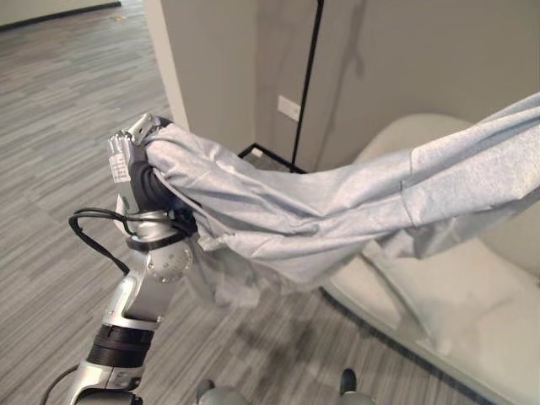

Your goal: Hang the clothes on the sofa on the clothes rack.

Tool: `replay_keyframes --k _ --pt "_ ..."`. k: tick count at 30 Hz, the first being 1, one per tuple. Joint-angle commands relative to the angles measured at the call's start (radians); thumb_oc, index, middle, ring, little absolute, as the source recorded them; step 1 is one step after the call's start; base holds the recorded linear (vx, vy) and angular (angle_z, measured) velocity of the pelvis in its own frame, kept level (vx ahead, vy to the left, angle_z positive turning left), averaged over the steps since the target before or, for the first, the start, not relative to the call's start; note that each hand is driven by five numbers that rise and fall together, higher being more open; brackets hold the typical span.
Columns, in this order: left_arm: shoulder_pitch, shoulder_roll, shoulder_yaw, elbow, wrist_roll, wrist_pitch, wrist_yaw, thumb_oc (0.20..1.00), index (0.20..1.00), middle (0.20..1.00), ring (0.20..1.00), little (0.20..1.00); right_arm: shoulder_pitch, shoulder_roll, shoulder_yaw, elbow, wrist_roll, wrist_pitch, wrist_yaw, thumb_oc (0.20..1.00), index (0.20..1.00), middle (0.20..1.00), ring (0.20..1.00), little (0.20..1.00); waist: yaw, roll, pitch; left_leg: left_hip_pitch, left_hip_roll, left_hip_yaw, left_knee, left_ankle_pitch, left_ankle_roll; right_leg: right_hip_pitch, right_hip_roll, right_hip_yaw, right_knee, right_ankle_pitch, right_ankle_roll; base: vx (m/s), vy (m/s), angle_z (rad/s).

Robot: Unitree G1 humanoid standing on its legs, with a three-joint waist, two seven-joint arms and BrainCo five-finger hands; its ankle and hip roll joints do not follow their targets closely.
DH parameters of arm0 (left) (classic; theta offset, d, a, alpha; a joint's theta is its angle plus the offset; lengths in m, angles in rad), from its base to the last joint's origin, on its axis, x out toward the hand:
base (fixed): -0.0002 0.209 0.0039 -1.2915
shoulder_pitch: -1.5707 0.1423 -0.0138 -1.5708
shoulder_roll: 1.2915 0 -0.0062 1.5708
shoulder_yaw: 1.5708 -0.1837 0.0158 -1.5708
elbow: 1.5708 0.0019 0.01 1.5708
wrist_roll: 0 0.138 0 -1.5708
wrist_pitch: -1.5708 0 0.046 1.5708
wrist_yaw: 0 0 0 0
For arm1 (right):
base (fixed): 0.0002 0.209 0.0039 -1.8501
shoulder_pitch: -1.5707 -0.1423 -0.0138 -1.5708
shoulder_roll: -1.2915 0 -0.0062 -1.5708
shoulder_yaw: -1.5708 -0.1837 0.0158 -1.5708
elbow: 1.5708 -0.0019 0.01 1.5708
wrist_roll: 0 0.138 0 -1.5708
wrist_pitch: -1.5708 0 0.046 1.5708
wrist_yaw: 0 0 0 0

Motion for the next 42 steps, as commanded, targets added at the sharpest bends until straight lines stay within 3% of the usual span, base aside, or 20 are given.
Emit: replay_keyframes --k 1,3,4,5,6,10,13,17,20,21,24,27,30,32,33,34,36,39,41,42 --pt "0.005 0.001 0.008 -0.094 0.010 -0.054 -0.012 0.200 0.200 0.200 0.200 0.200 0.045 -0.081 -0.053 -0.055 -0.044 -0.017 -0.017 0.200 0.200 0.200 0.200 0.200 -0.032 0.015 -0.042 0.194 -0.018 0.024 -0.426 0.148 0.027 0.048 0.058 0.074 0.010 0.062 0.049 0.03 0.337 0.48" --pt "0.016 -0.025 -0.020 -0.090 -0.011 -0.052 -0.063 0.200 0.200 0.200 0.200 0.200 0.123 -0.111 -0.121 -0.065 -0.043 -0.018 0.000 0.200 0.200 0.200 0.200 0.200 -0.050 0.003 -0.060 0.217 -0.075 0.044 -0.507 0.180 0.054 0.059 0.159 0.083 0.071 -0.051 0.021 0.05 0.380 0.47" --pt "0.016 -0.026 -0.022 -0.092 -0.011 -0.052 -0.065 0.200 0.200 0.200 0.200 0.200 0.130 -0.110 -0.127 -0.068 -0.042 -0.018 0.001 0.200 0.200 0.200 0.200 0.200 -0.048 0.002 -0.061 0.217 -0.077 0.043 -0.514 0.189 0.055 0.055 0.157 0.082 0.075 -0.051 0.020 0.07 0.271 0.19" --pt "0.033 -0.050 -0.028 -0.105 -0.024 -0.053 -0.109 0.200 0.200 0.200 0.200 0.200 0.188 -0.109 -0.177 -0.081 -0.048 -0.021 0.017 0.200 0.200 0.200 0.200 0.200 -0.055 -0.006 -0.071 0.248 -0.117 0.051 -0.567 0.203 0.067 0.062 0.228 0.089 0.090 -0.120 0.008 0.11 0.235 0.17" --pt "0.036 -0.062 -0.036 -0.108 -0.031 -0.053 -0.122 0.200 0.200 0.200 0.200 0.200 0.206 -0.112 -0.191 -0.078 -0.048 -0.024 0.018 0.200 0.200 0.200 0.200 0.200 -0.065 -0.014 -0.075 0.269 -0.137 0.052 -0.585 0.197 0.073 0.062 0.270 0.103 0.092 -0.142 0.002 0.16 0.302 0.09" --pt "0.043 -0.130 -0.083 -0.093 -0.057 -0.052 -0.193 0.200 0.200 0.200 0.200 0.200 0.280 -0.127 -0.258 -0.067 -0.040 -0.021 0.033 0.200 0.200 0.200 0.200 0.200 -0.118 -0.036 -0.066 0.347 -0.199 0.051 -0.642 0.197 0.091 0.024 0.410 0.213 0.097 -0.147 -0.022 0.13 0.160 0.09" --pt "0.047 -0.154 -0.109 -0.096 -0.066 -0.056 -0.229 0.200 0.200 0.200 0.200 0.200 0.305 -0.133 -0.289 -0.064 -0.042 -0.017 0.034 0.200 0.200 0.200 0.200 0.200 -0.129 -0.033 -0.057 0.372 -0.218 0.046 -0.643 0.184 0.100 0.021 0.440 0.228 0.096 -0.142 -0.032 0.09 0.050 -0.09" --pt "0.038 -0.186 -0.159 -0.104 -0.081 -0.059 -0.276 0.200 0.200 0.200 0.200 0.200 0.315 -0.129 -0.301 -0.065 -0.050 -0.011 0.034 0.200 0.200 0.200 0.200 0.200 -0.131 -0.030 -0.059 0.398 -0.241 0.038 -0.633 0.162 0.110 0.041 0.433 0.210 0.091 -0.146 -0.051 0.13 -0.001 -0.07" --pt "0.016 -0.204 -0.180 -0.097 -0.104 -0.059 -0.288 0.200 0.200 0.200 0.200 0.200 0.286 -0.132 -0.271 -0.047 -0.041 -0.005 0.035 0.200 0.200 0.200 0.200 0.200 -0.124 -0.038 -0.064 0.403 -0.240 0.045 -0.557 0.120 0.102 0.062 0.422 0.205 0.074 -0.142 -0.058 0.10 -0.067 -0.03" --pt "0.005 -0.207 -0.185 -0.092 -0.107 -0.064 -0.287 0.200 0.200 0.200 0.200 0.200 0.253 -0.143 -0.241 -0.035 -0.034 -0.006 0.038 0.200 0.200 0.200 0.200 0.200 -0.119 -0.042 -0.060 0.391 -0.236 0.055 -0.474 0.082 0.093 0.081 0.419 0.207 0.056 -0.140 -0.063 0.16 -0.092 -0.03" --pt "-0.030 -0.228 -0.211 -0.076 -0.110 -0.067 -0.273 0.200 0.200 0.200 0.200 0.200 0.197 -0.170 -0.180 -0.017 -0.035 -0.007 0.045 0.200 0.200 0.200 0.200 0.200 -0.096 -0.065 -0.029 0.258 -0.185 0.065 -0.108 0.124 0.064 0.153 0.416 0.219 0.030 -0.148 -0.098 0.14 -0.090 -0.07" --pt "-0.044 -0.245 -0.216 -0.062 -0.120 -0.065 -0.268 0.200 0.200 0.200 0.200 0.200 0.209 -0.171 -0.176 -0.026 -0.051 0.003 0.050 0.200 0.200 0.200 0.200 0.200 -0.091 -0.065 -0.023 0.200 -0.166 0.053 -0.071 0.131 0.077 0.176 0.412 0.226 0.030 -0.165 -0.102 0.12 -0.003 0.15" --pt "-0.046 -0.272 -0.238 -0.052 -0.138 -0.061 -0.276 0.200 0.200 0.200 0.200 0.200 0.238 -0.195 -0.196 -0.042 -0.059 0.001 0.066 0.200 0.200 0.200 0.200 0.200 -0.085 -0.061 -0.034 0.172 -0.161 0.030 -0.207 0.121 0.095 0.186 0.389 0.231 0.040 -0.198 -0.095 0.20 0.079 0.04" --pt "-0.083 -0.293 -0.276 -0.041 -0.160 -0.063 -0.278 0.200 0.200 0.200 0.200 0.200 0.226 -0.239 -0.188 -0.021 -0.059 0.012 0.052 0.200 0.200 0.200 0.200 0.200 -0.061 -0.045 -0.023 0.114 -0.148 -0.048 -0.388 0.236 0.055 0.206 0.383 0.248 0.048 -0.239 -0.093 0.26 0.137 -0.25" --pt "-0.087 -0.295 -0.277 -0.037 -0.161 -0.064 -0.277 0.200 0.200 0.200 0.200 0.200 0.224 -0.242 -0.188 -0.018 -0.059 0.011 0.050 0.200 0.200 0.200 0.200 0.200 -0.062 -0.044 -0.024 0.121 -0.149 -0.050 -0.411 0.251 0.051 0.202 0.383 0.247 0.051 -0.239 -0.094 0.25 0.107 -0.08" --pt "-0.119 -0.308 -0.304 -0.021 -0.166 -0.066 -0.270 0.200 0.200 0.200 0.200 0.200 0.201 -0.257 -0.173 0.001 -0.055 0.011 0.040 0.200 0.200 0.200 0.200 0.200 -0.060 -0.035 -0.023 0.103 -0.139 -0.093 -0.526 0.306 0.025 0.213 0.374 0.268 0.062 -0.271 -0.090 0.29 0.112 -0.13" --pt "-0.143 -0.335 -0.334 0.008 -0.194 -0.068 -0.266 0.200 0.200 0.200 0.200 0.200 0.178 -0.262 -0.153 0.011 -0.063 0.026 0.026 0.200 0.200 0.200 0.200 0.200 -0.062 -0.017 -0.022 0.066 -0.122 -0.098 -0.603 0.340 0.007 0.256 0.349 0.304 0.074 -0.308 -0.078 0.55 0.232 0.03" --pt "-0.153 -0.347 -0.351 0.022 -0.210 -0.071 -0.273 0.200 0.200 0.200 0.200 0.200 0.158 -0.272 -0.137 0.013 -0.071 0.037 0.025 0.200 0.200 0.200 0.200 0.200 -0.058 0.000 -0.029 0.059 -0.117 -0.061 -0.603 0.350 0.013 0.291 0.327 0.332 0.088 -0.331 -0.068 0.40 0.160 -0.01" --pt "-0.175 -0.356 -0.387 0.040 -0.188 -0.070 -0.288 0.200 0.200 0.200 0.200 0.200 0.164 -0.287 -0.131 0.000 -0.084 0.035 0.043 0.200 0.200 0.200 0.200 0.200 -0.072 0.015 -0.048 0.071 -0.130 -0.044 -0.558 0.374 0.014 0.317 0.273 0.357 0.091 -0.316 -0.046 0.61 0.252 -0.34" --pt "-0.177 -0.357 -0.388 0.043 -0.186 -0.071 -0.286 0.200 0.200 0.200 0.200 0.200 0.164 -0.287 -0.131 0.000 -0.084 0.035 0.044 0.200 0.200 0.200 0.200 0.200 -0.071 0.013 -0.051 0.068 -0.134 -0.043 -0.554 0.371 0.015 0.316 0.268 0.358 0.088 -0.316 -0.044 0.58 0.218 -0.46"
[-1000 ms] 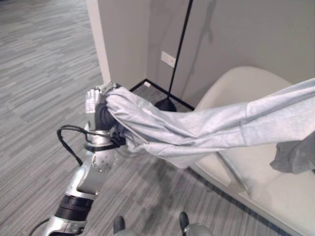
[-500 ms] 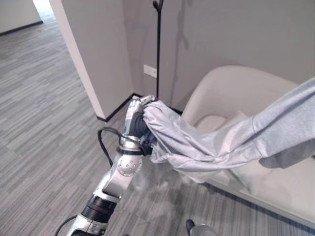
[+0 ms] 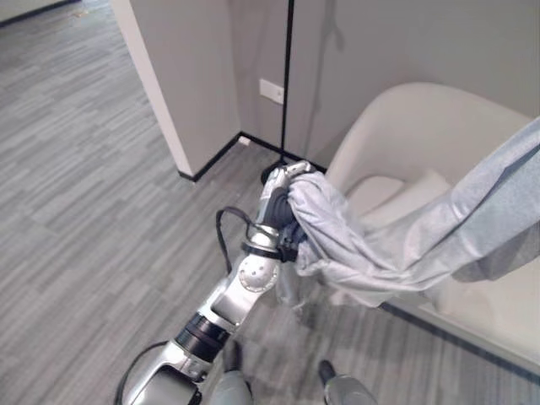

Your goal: Hang the clothes on the sofa on the clothes rack.

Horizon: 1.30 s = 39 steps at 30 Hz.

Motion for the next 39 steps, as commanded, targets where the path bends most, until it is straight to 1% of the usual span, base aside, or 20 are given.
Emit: replay_keyframes --k 1,4,6,8,10,12,13,14,15,17,18,22,23,26,27,28,30,31,34,39 --pt "-0.088 0.023 0.000 -0.088 0.006 -0.057 0.008 0.200 0.200 0.200 0.200 0.200 -0.040 -0.052 -0.012 -0.054 -0.032 -0.008 -0.008 0.200 0.200 0.200 0.200 0.200 -0.012 -0.020 -0.090 -0.051 -0.001 0.024 -0.077 0.127 -0.003 0.154 0.051 -0.069 -0.008 0.088 -0.033 0.44 0.150 -0.40" --pt "-0.117 0.043 0.000 -0.085 0.023 -0.057 0.030 0.200 0.200 0.200 0.200 0.200 -0.106 -0.067 0.043 -0.031 -0.040 -0.002 -0.010 0.200 0.200 0.200 0.200 0.200 -0.016 -0.036 -0.109 -0.044 -0.022 0.067 -0.061 0.089 0.018 0.131 0.004 -0.047 0.015 0.184 -0.007 0.39 0.139 -0.20" --pt "-0.146 0.061 0.004 -0.085 0.031 -0.056 0.063 0.200 0.200 0.200 0.200 0.200 -0.183 -0.085 0.100 -0.015 -0.042 0.006 -0.013 0.200 0.200 0.200 0.200 0.200 -0.016 -0.042 -0.113 -0.031 -0.036 0.103 -0.037 0.053 0.042 0.093 -0.026 -0.034 0.081 0.300 0.010 0.27 0.135 -0.41" --pt "-0.188 0.100 0.017 -0.088 0.075 -0.045 0.125 0.200 0.200 0.200 0.200 0.200 -0.328 -0.112 0.202 -0.023 -0.055 0.010 -0.016 0.200 0.200 0.200 0.200 0.200 -0.004 -0.023 -0.091 0.023 -0.042 0.156 -0.013 -0.013 0.089 0.013 -0.066 -0.061 0.225 0.434 -0.024 0.39 0.257 -0.92" --pt "-0.191 0.110 0.032 -0.090 0.089 -0.038 0.146 0.200 0.200 0.200 0.200 0.200 -0.393 -0.108 0.253 -0.019 -0.058 0.009 -0.021 0.200 0.200 0.200 0.200 0.200 -0.001 -0.012 -0.079 0.042 -0.033 0.179 -0.010 -0.022 0.098 -0.017 -0.078 -0.079 0.257 0.454 -0.042 0.25 0.184 -0.93" --pt "-0.186 0.115 0.049 -0.092 0.106 -0.033 0.154 0.200 0.200 0.200 0.200 0.200 -0.435 -0.076 0.294 -0.031 -0.069 0.002 -0.025 0.200 0.200 0.200 0.200 0.200 0.004 -0.005 -0.070 0.085 -0.023 0.209 -0.013 -0.048 0.108 -0.062 -0.081 -0.135 0.284 0.451 -0.050 0.30 0.128 -0.79" --pt "-0.169 0.110 0.057 -0.095 0.114 -0.032 0.143 0.200 0.200 0.200 0.200 0.200 -0.418 -0.068 0.285 -0.044 -0.075 -0.003 -0.021 0.200 0.200 0.200 0.200 0.200 -0.008 -0.005 -0.072 0.116 -0.027 0.213 -0.027 -0.057 0.107 -0.092 -0.045 -0.149 0.301 0.416 -0.049 0.57 0.078 -0.64" --pt "-0.122 0.099 0.054 -0.102 0.100 -0.048 0.089 0.200 0.200 0.200 0.200 0.200 -0.347 -0.068 0.204 -0.075 -0.073 -0.030 -0.012 0.200 0.200 0.200 0.200 0.200 -0.054 0.003 -0.063 0.220 -0.047 0.177 -0.109 -0.082 0.110 -0.213 0.138 -0.197 0.264 0.185 -0.037 0.48 0.051 -0.40" --pt "-0.121 0.100 0.053 -0.104 0.099 -0.048 0.087 0.200 0.200 0.200 0.200 0.200 -0.340 -0.068 0.198 -0.077 -0.073 -0.030 -0.011 0.200 0.200 0.200 0.200 0.200 -0.054 0.003 -0.062 0.221 -0.046 0.175 -0.115 -0.077 0.109 -0.214 0.139 -0.199 0.263 0.188 -0.038 0.49 0.017 0.03" --pt "-0.083 0.084 0.048 -0.102 0.060 -0.049 0.053 0.200 0.200 0.200 0.200 0.200 -0.302 -0.055 0.163 -0.071 -0.055 -0.032 -0.022 0.200 0.200 0.200 0.200 0.200 -0.089 -0.017 -0.052 0.348 -0.098 0.152 -0.180 -0.124 0.109 -0.304 0.250 -0.290 0.092 0.207 -0.018 0.50 -0.027 0.46" --pt "-0.074 0.070 0.047 -0.101 0.058 -0.050 0.041 0.200 0.200 0.200 0.200 0.200 -0.283 -0.046 0.152 -0.071 -0.057 -0.036 -0.025 0.200 0.200 0.200 0.200 0.200 -0.101 -0.020 -0.050 0.380 -0.104 0.142 -0.189 -0.134 0.108 -0.309 0.270 -0.312 0.045 0.227 -0.017 0.59 -0.042 0.43" --pt "-0.069 0.009 0.032 -0.092 0.061 -0.056 0.025 0.200 0.200 0.200 0.200 0.200 -0.178 -0.023 0.081 -0.091 -0.081 -0.033 -0.044 0.200 0.200 0.200 0.200 0.200 -0.129 -0.015 -0.070 0.443 -0.109 0.093 -0.182 -0.178 0.096 -0.245 0.264 -0.312 0.005 0.238 -0.061 0.38 -0.074 0.91" --pt "-0.051 -0.023 0.024 -0.092 0.032 -0.064 0.004 0.200 0.200 0.200 0.200 0.200 -0.152 -0.028 0.064 -0.108 -0.088 -0.032 -0.031 0.200 0.200 0.200 0.200 0.200 -0.129 0.011 -0.093 0.436 -0.074 0.090 -0.065 -0.127 0.052 -0.201 0.265 -0.296 0.014 0.217 -0.089 0.54 -0.097 1.13" --pt "-0.056 -0.022 0.010 -0.100 0.018 -0.066 -0.012 0.200 0.200 0.200 0.200 0.200 -0.152 -0.045 0.059 -0.092 -0.074 -0.037 -0.027 0.200 0.200 0.200 0.200 0.200 -0.123 0.013 -0.102 0.386 -0.044 0.088 0.097 -0.023 0.012 -0.151 0.265 -0.294 -0.018 0.215 -0.111 0.32 -0.138 0.44" --pt "-0.043 -0.011 0.020 -0.115 0.004 -0.059 -0.007 0.200 0.200 0.200 0.200 0.200 -0.151 -0.061 0.063 -0.075 -0.066 -0.034 -0.029 0.200 0.200 0.200 0.200 0.200 -0.099 -0.024 -0.101 0.281 -0.005 0.109 0.372 0.089 -0.013 -0.078 0.254 -0.283 -0.039 0.192 -0.150 0.54 -0.326 -0.28" --pt "-0.022 -0.015 0.033 -0.115 -0.007 -0.048 -0.003 0.200 0.200 0.200 0.200 0.200 -0.148 -0.056 0.080 -0.067 -0.076 -0.023 -0.032 0.200 0.200 0.200 0.200 0.200 -0.082 -0.046 -0.096 0.220 0.026 0.133 0.478 0.075 0.012 -0.035 0.247 -0.272 -0.049 0.176 -0.165 0.44 -0.274 -0.33" --pt "-0.008 -0.020 0.042 -0.116 -0.012 -0.043 -0.003 0.200 0.200 0.200 0.200 0.200 -0.135 -0.050 0.079 -0.078 -0.087 -0.016 -0.028 0.200 0.200 0.200 0.200 0.200 -0.069 -0.055 -0.091 0.181 0.033 0.145 0.511 0.053 0.027 -0.009 0.236 -0.262 -0.055 0.172 -0.170 0.26 -0.072 -0.32" --pt "0.007 -0.022 0.048 -0.117 -0.016 -0.040 -0.005 0.200 0.200 0.200 0.200 0.200 -0.124 -0.056 0.075 -0.096 -0.094 -0.014 -0.015 0.200 0.200 0.200 0.200 0.200 -0.041 -0.065 -0.083 0.102 0.021 0.135 0.482 -0.011 0.043 0.037 0.220 -0.248 -0.066 0.158 -0.165 0.33 0.000 -0.16" --pt "0.016 -0.014 0.042 -0.129 -0.011 -0.042 0.001 0.200 0.200 0.200 0.200 0.200 -0.148 -0.070 0.088 -0.103 -0.084 -0.024 -0.012 0.200 0.200 0.200 0.200 0.200 -0.003 -0.055 -0.082 0.046 -0.033 0.089 0.260 -0.072 0.057 0.081 0.204 -0.209 -0.076 0.127 -0.144 0.30 0.090 -0.38" --pt "-0.019 0.002 0.044 -0.118 0.057 -0.053 0.062 0.200 0.200 0.200 0.200 0.200 -0.258 -0.079 0.134 -0.046 -0.089 -0.015 -0.059 0.200 0.200 0.200 0.200 0.200 0.038 -0.031 -0.082 0.001 -0.057 -0.015 -0.115 0.092 0.002 0.150 0.199 -0.164 -0.080 0.074 -0.129 0.35 0.090 -0.47"
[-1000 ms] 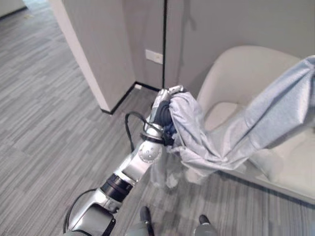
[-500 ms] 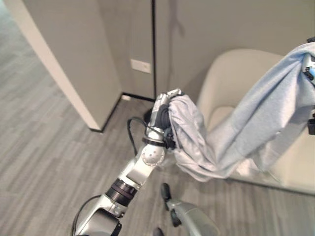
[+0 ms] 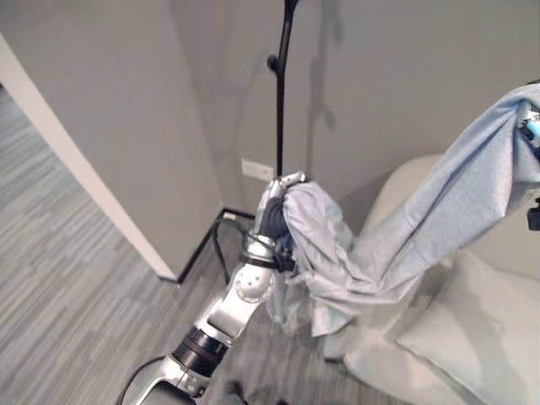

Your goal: Hang the clothes on the sofa on the clothes rack.

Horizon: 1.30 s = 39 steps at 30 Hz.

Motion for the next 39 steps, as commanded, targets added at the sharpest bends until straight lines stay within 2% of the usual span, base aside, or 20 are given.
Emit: replay_keyframes --k 1,4,6,8,9,10,12,13,14,16,17,19,21,22,24,25,31,34,35,39 --pt "-0.101 -0.018 0.033 -0.045 0.079 -0.056 0.107 0.200 0.200 0.200 0.200 0.200 -0.032 -0.038 -0.079 0.024 -0.035 0.006 -0.084 0.200 0.200 0.200 0.200 0.200 0.034 0.011 0.004 -0.016 0.031 -0.034 -0.027 0.152 -0.064 0.049 -0.113 -0.014 0.039 -0.079 0.080 0.45 0.097 -0.57" --pt "-0.111 0.014 0.077 -0.037 0.149 -0.049 0.151 0.200 0.200 0.200 0.200 0.200 -0.030 -0.023 -0.090 0.021 -0.061 0.014 -0.086 0.200 0.200 0.200 0.200 0.200 0.038 0.050 -0.025 0.025 0.051 -0.043 -0.028 0.188 -0.059 0.078 -0.134 0.042 0.068 -0.116 0.093 0.45 0.162 -0.70" --pt "-0.124 0.030 0.095 -0.028 0.177 -0.043 0.184 0.200 0.200 0.200 0.200 0.200 -0.027 -0.018 -0.091 0.022 -0.074 0.022 -0.093 0.200 0.200 0.200 0.200 0.200 0.036 0.050 -0.036 0.042 0.046 -0.034 -0.017 0.181 -0.057 0.088 -0.157 0.048 0.075 -0.125 0.101 0.39 0.186 -0.83" --pt "-0.186 0.157 0.163 -0.032 0.302 -0.016 0.267 0.200 0.200 0.200 0.200 0.200 -0.037 -0.012 -0.084 0.035 -0.118 0.024 -0.093 0.200 0.200 0.200 0.200 0.200 0.031 0.055 -0.070 0.073 0.022 0.000 0.002 0.157 -0.039 0.075 -0.215 0.075 0.109 -0.067 0.134 0.53 0.265 -0.46" --pt "-0.188 0.159 0.164 -0.029 0.303 -0.017 0.270 0.200 0.200 0.200 0.200 0.200 -0.045 -0.011 -0.077 0.039 -0.120 0.024 -0.094 0.200 0.200 0.200 0.200 0.200 0.032 0.053 -0.073 0.075 0.022 0.005 -0.003 0.153 -0.038 0.072 -0.217 0.078 0.107 -0.068 0.134 0.39 0.203 -0.59" --pt "-0.222 0.239 0.224 -0.022 0.353 0.024 0.336 0.200 0.200 0.200 0.200 0.200 -0.067 -0.011 -0.058 0.050 -0.138 0.032 -0.091 0.200 0.200 0.200 0.200 0.200 0.030 0.058 -0.088 0.104 0.009 0.039 -0.012 0.137 -0.023 0.056 -0.249 0.091 0.142 -0.003 0.161 0.24 0.117 -0.97" --pt "-0.255 0.283 0.246 -0.008 0.374 0.042 0.372 0.200 0.200 0.200 0.200 0.200 -0.091 -0.013 -0.041 0.058 -0.137 0.033 -0.087 0.200 0.200 0.200 0.200 0.200 0.030 0.059 -0.096 0.118 0.002 0.064 -0.021 0.124 -0.015 0.042 -0.266 0.102 0.159 0.038 0.178 0.34 0.198 -0.68" --pt "-0.294 0.369 0.290 0.016 0.419 0.081 0.423 0.200 0.200 0.200 0.200 0.200 -0.123 -0.014 -0.019 0.061 -0.160 0.036 -0.081 0.200 0.200 0.200 0.200 0.200 0.030 0.071 -0.104 0.155 -0.018 0.099 -0.032 0.096 0.007 0.024 -0.299 0.108 0.214 0.108 0.204 0.32 0.220 -0.18" --pt "-0.294 0.372 0.291 0.017 0.419 0.081 0.425 0.200 0.200 0.200 0.200 0.200 -0.129 -0.011 -0.016 0.061 -0.161 0.037 -0.081 0.200 0.200 0.200 0.200 0.200 0.031 0.071 -0.102 0.154 -0.016 0.103 -0.033 0.102 0.008 0.020 -0.296 0.114 0.216 0.112 0.206 0.42 0.300 -0.37" --pt "-0.337 0.490 0.331 0.054 0.463 0.128 0.470 0.200 0.200 0.200 0.200 0.200 -0.194 -0.027 0.008 0.076 -0.202 0.045 -0.089 0.200 0.200 0.200 0.200 0.200 0.037 0.098 -0.099 0.206 -0.024 0.160 -0.041 0.069 0.028 -0.030 -0.336 0.062 0.315 0.203 0.206 0.25 0.212 -0.58" --pt "-0.339 0.493 0.332 0.057 0.462 0.128 0.472 0.200 0.200 0.200 0.200 0.200 -0.201 -0.025 0.013 0.079 -0.203 0.045 -0.090 0.200 0.200 0.200 0.200 0.200 0.036 0.099 -0.096 0.204 -0.020 0.162 -0.043 0.075 0.029 -0.034 -0.333 0.064 0.315 0.208 0.206 0.19 0.170 -0.61" --pt "-0.411 0.594 0.302 0.127 0.463 0.157 0.467 0.200 0.200 0.200 0.200 0.200 -0.264 -0.043 0.046 0.127 -0.225 0.050 -0.118 0.200 0.200 0.200 0.200 0.200 0.043 0.131 -0.101 0.235 0.001 0.211 -0.045 0.052 0.029 -0.063 -0.396 -0.096 0.354 0.221 0.194 0.21 0.168 -0.41" --pt "-0.433 0.625 0.288 0.154 0.469 0.161 0.465 0.200 0.200 0.200 0.200 0.200 -0.274 -0.048 0.047 0.141 -0.230 0.051 -0.125 0.200 0.200 0.200 0.200 0.200 0.038 0.132 -0.108 0.244 -0.001 0.219 -0.045 0.043 0.027 -0.058 -0.407 -0.139 0.332 0.227 0.202 0.16 0.076 -0.06" --pt "-0.471 0.668 0.263 0.199 0.467 0.161 0.453 0.200 0.200 0.200 0.200 0.200 -0.289 -0.073 0.040 0.162 -0.239 0.055 -0.136 0.200 0.200 0.200 0.200 0.200 0.028 0.133 -0.124 0.258 -0.013 0.222 -0.045 0.027 0.021 -0.062 -0.385 -0.170 0.280 0.216 0.215 0.25 0.078 0.15" --pt "-0.515 0.675 0.235 0.247 0.438 0.160 0.429 0.200 0.200 0.200 0.200 0.200 -0.311 -0.106 0.037 0.199 -0.239 0.061 -0.143 0.200 0.200 0.200 0.200 0.200 0.012 0.149 -0.132 0.281 -0.012 0.206 -0.045 0.004 0.019 -0.092 -0.320 -0.178 0.224 0.105 0.206 0.27 0.079 0.24" --pt "-0.574 0.684 0.194 0.285 0.422 0.154 0.414 0.200 0.200 0.200 0.200 0.200 -0.336 -0.128 0.048 0.234 -0.234 0.059 -0.151 0.200 0.200 0.200 0.200 0.200 -0.001 0.163 -0.125 0.298 -0.002 0.188 -0.045 -0.003 0.016 -0.141 -0.257 -0.182 0.190 0.044 0.194 0.17 0.028 0.23" --pt "-0.733 0.678 0.073 0.485 0.316 0.145 0.375 0.200 0.200 0.200 0.200 0.200 -0.427 -0.223 0.127 0.410 -0.202 0.087 -0.187 0.200 0.200 0.200 0.200 0.200 -0.076 0.150 -0.076 0.395 -0.047 0.108 -0.045 -0.039 0.024 -0.255 -0.072 -0.042 0.069 0.100 0.188 0.17 0.032 0.57" --pt "-0.795 0.665 0.006 0.564 0.283 0.139 0.359 0.200 0.200 0.200 0.200 0.200 -0.472 -0.258 0.178 0.486 -0.191 0.100 -0.192 0.200 0.200 0.200 0.200 0.200 -0.098 0.146 -0.070 0.411 -0.055 0.086 -0.045 -0.042 0.023 -0.268 -0.053 -0.020 0.064 0.125 0.186 0.11 -0.002 0.75" --pt "-0.866 0.649 -0.069 0.648 0.257 0.141 0.328 0.200 0.200 0.200 0.200 0.200 -0.536 -0.297 0.241 0.556 -0.176 0.114 -0.181 0.200 0.200 0.200 0.200 0.200 -0.116 0.143 -0.075 0.424 -0.063 0.063 -0.045 -0.046 0.026 -0.258 -0.057 -0.012 0.057 0.137 0.181 0.14 -0.009 0.60" --pt "-0.955 0.608 -0.154 0.756 0.196 0.134 0.284 0.200 0.200 0.200 0.200 0.200 -0.690 -0.329 0.395 0.687 -0.149 0.124 -0.156 0.200 0.200 0.200 0.200 0.200 -0.122 0.153 -0.099 0.431 -0.065 0.058 -0.045 -0.050 0.022 -0.210 -0.076 -0.020 0.008 0.152 0.171 0.15 -0.012 0.56"
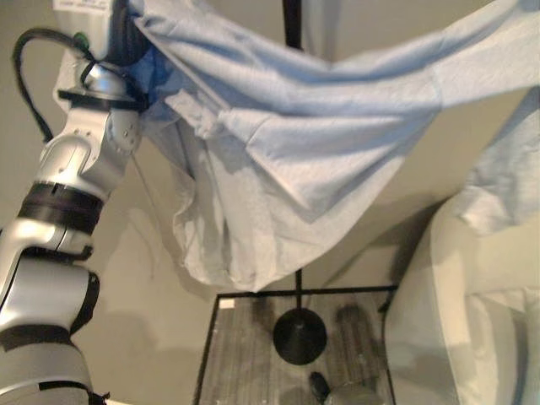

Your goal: Hang the clothes on the sofa on the clothes rack.

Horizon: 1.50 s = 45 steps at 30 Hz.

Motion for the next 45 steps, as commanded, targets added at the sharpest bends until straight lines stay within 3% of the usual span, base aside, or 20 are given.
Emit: replay_keyframes --k 1,7,10,14,18,26,28,29,31,35,36,37,38,39,40,41,42,44,45 --pt "-0.090 -0.019 -0.050 0.147 -0.104 -0.001 -0.045 0.200 0.200 0.200 0.200 0.200 -0.133 -0.039 0.091 0.124 0.050 0.031 0.022 0.200 0.200 0.200 0.200 0.200 0.024 -0.016 -0.087 -0.013 0.072 -0.019 0.003 -0.038 -0.103 0.006 -0.012 -0.024 -0.030 -0.032 0.074 0.14 -0.037 0.15" --pt "-0.088 -0.108 -0.069 0.247 -0.178 -0.026 -0.093 0.200 0.200 0.200 0.200 0.200 -0.286 0.007 0.273 0.276 0.067 0.046 0.058 0.200 0.200 0.200 0.200 0.200 0.017 0.004 -0.088 -0.026 0.080 -0.029 0.003 -0.036 -0.113 0.024 -0.010 -0.029 -0.061 -0.041 0.065 0.09 -0.054 0.20" --pt "-0.046 -0.127 -0.052 0.244 -0.184 -0.035 -0.101 0.200 0.200 0.200 0.200 0.200 -0.279 0.026 0.288 0.297 0.066 0.048 0.069 0.200 0.200 0.200 0.200 0.200 0.021 0.011 -0.087 -0.030 0.084 -0.028 0.003 -0.037 -0.115 0.026 -0.007 -0.026 -0.066 -0.048 0.061 0.05 -0.056 0.02" --pt "0.077 -0.174 0.009 0.218 -0.203 -0.040 -0.108 0.200 0.200 0.200 0.200 0.200 -0.179 0.062 0.243 0.287 0.049 0.058 0.083 0.200 0.200 0.200 0.200 0.200 0.031 0.015 -0.075 -0.038 0.091 -0.030 0.003 -0.035 -0.117 0.026 -0.003 -0.020 -0.066 -0.060 0.053 0.04 -0.080 -0.05" --pt "0.229 -0.236 0.084 0.152 -0.206 -0.049 -0.107 0.200 0.200 0.200 0.200 0.200 0.019 0.123 0.110 0.266 0.046 0.067 0.083 0.200 0.200 0.200 0.200 0.200 0.041 0.016 -0.061 -0.044 0.096 -0.033 0.003 -0.034 -0.118 0.029 -0.001 -0.017 -0.066 -0.073 0.046 0.03 -0.080 0.00" --pt "0.439 -0.383 0.155 0.121 -0.221 -0.052 -0.106 0.200 0.200 0.200 0.200 0.200 0.306 0.294 -0.030 0.310 0.056 0.069 0.086 0.200 0.200 0.200 0.200 0.200 0.064 0.011 -0.046 -0.047 0.100 -0.045 0.003 -0.033 -0.115 0.041 0.001 -0.017 -0.066 -0.090 0.033 0.02 -0.068 0.02" --pt "0.513 -0.458 0.186 0.124 -0.255 -0.052 -0.103 0.200 0.200 0.200 0.200 0.200 0.389 0.375 -0.060 0.316 0.065 0.070 0.087 0.200 0.200 0.200 0.200 0.200 0.068 0.009 -0.040 -0.043 0.101 -0.048 0.003 -0.033 -0.113 0.049 0.003 -0.016 -0.066 -0.095 0.027 0.02 -0.075 0.06" --pt "0.515 -0.458 0.186 0.123 -0.255 -0.052 -0.103 0.200 0.200 0.200 0.200 0.200 0.392 0.375 -0.062 0.314 0.064 0.071 0.087 0.200 0.200 0.200 0.200 0.200 0.068 0.009 -0.041 -0.043 0.101 -0.049 0.003 -0.033 -0.113 0.049 0.003 -0.016 -0.066 -0.096 0.027 0.01 -0.071 0.06" --pt "0.580 -0.524 0.212 0.121 -0.297 -0.057 -0.102 0.200 0.200 0.200 0.200 0.200 0.431 0.469 -0.050 0.317 0.068 0.071 0.086 0.200 0.200 0.200 0.200 0.200 0.077 0.003 -0.032 -0.044 0.100 -0.061 0.003 -0.032 -0.109 0.050 0.008 -0.009 -0.066 -0.096 0.022 0.00 -0.075 0.01" --pt "0.644 -0.583 0.226 0.117 -0.345 -0.066 -0.107 0.200 0.200 0.200 0.200 0.200 0.435 0.561 -0.002 0.307 0.076 0.064 0.092 0.200 0.200 0.200 0.200 0.200 0.086 -0.003 -0.028 -0.047 0.094 -0.078 0.003 -0.035 -0.105 0.050 0.015 0.005 -0.066 -0.095 0.018 -0.01 -0.068 -0.07" --pt "0.691 -0.628 0.223 0.112 -0.367 -0.075 -0.113 0.200 0.200 0.200 0.200 0.200 0.443 0.629 0.025 0.299 0.091 0.055 0.097 0.200 0.200 0.200 0.200 0.200 0.091 -0.007 -0.028 -0.047 0.090 -0.084 0.003 -0.036 -0.101 0.052 0.020 0.014 -0.066 -0.093 0.015 0.00 -0.034 -0.04" --pt "0.693 -0.627 0.223 0.111 -0.367 -0.075 -0.114 0.200 0.200 0.200 0.200 0.200 0.444 0.629 0.026 0.299 0.091 0.055 0.097 0.200 0.200 0.200 0.200 0.200 0.091 -0.007 -0.029 -0.046 0.090 -0.084 0.003 -0.036 -0.101 0.052 0.020 0.015 -0.066 -0.093 0.015 0.01 -0.061 -0.06" --pt "0.750 -0.701 0.217 0.095 -0.437 -0.090 -0.141 0.200 0.200 0.200 0.200 0.200 0.458 0.706 0.061 0.287 0.111 0.049 0.108 0.200 0.200 0.200 0.200 0.200 0.097 -0.009 -0.029 -0.045 0.089 -0.085 0.003 -0.034 -0.097 0.057 0.021 0.021 -0.066 -0.092 0.012 0.00 0.000 0.00" --pt "0.752 -0.700 0.217 0.094 -0.438 -0.090 -0.141 0.200 0.200 0.200 0.200 0.200 0.459 0.706 0.061 0.287 0.111 0.049 0.108 0.200 0.200 0.200 0.200 0.200 0.097 -0.009 -0.030 -0.045 0.089 -0.085 0.003 -0.035 -0.097 0.058 0.021 0.021 -0.066 -0.093 0.012 0.02 -0.045 -0.03" --pt "0.801 -0.752 0.194 0.084 -0.524 -0.107 -0.188 0.564 0.564 0.564 0.564 0.564 0.463 0.762 0.092 0.289 0.136 0.042 0.121 0.200 0.200 0.200 0.200 0.200 0.101 -0.010 -0.031 -0.041 0.089 -0.085 0.003 -0.032 -0.094 0.062 0.022 0.024 -0.066 -0.092 0.008 0.00 0.000 0.00" --pt "0.802 -0.751 0.194 0.084 -0.525 -0.107 -0.188 0.824 0.824 0.824 0.824 0.824 0.463 0.763 0.092 0.289 0.136 0.041 0.121 0.200 0.200 0.200 0.200 0.200 0.101 -0.010 -0.031 -0.041 0.089 -0.084 0.003 -0.033 -0.094 0.062 0.022 0.025 -0.066 -0.092 0.008 0.00 0.000 0.00" --pt "0.822 -0.783 0.183 0.091 -0.608 -0.110 -0.220 1.000 1.000 1.000 1.000 1.000 0.462 0.792 0.110 0.290 0.149 0.040 0.129 0.200 0.200 0.200 0.200 0.200 0.103 -0.010 -0.030 -0.039 0.090 -0.084 0.003 -0.031 -0.092 0.064 0.022 0.026 -0.066 -0.091 0.006 0.00 0.000 0.00" --pt "0.881 -0.833 0.149 0.051 -0.885 -0.126 -0.359 1.000 1.000 1.000 1.000 1.000 0.466 0.882 0.146 0.298 0.202 0.046 0.150 0.200 0.200 0.200 0.200 0.200 0.108 -0.005 -0.026 -0.038 0.089 -0.087 0.003 -0.027 -0.088 0.067 0.023 0.025 -0.066 -0.088 0.001 0.00 -0.011 -0.02" --pt "0.899 -0.842 0.139 0.035 -0.960 -0.120 -0.398 1.000 1.000 1.000 1.000 1.000 0.474 0.911 0.161 0.299 0.221 0.050 0.165 0.200 0.200 0.200 0.200 0.200 0.111 -0.005 -0.025 -0.037 0.090 -0.089 0.003 -0.026 -0.087 0.068 0.024 0.024 -0.066 -0.087 0.000 0.00 -0.018 -0.06"
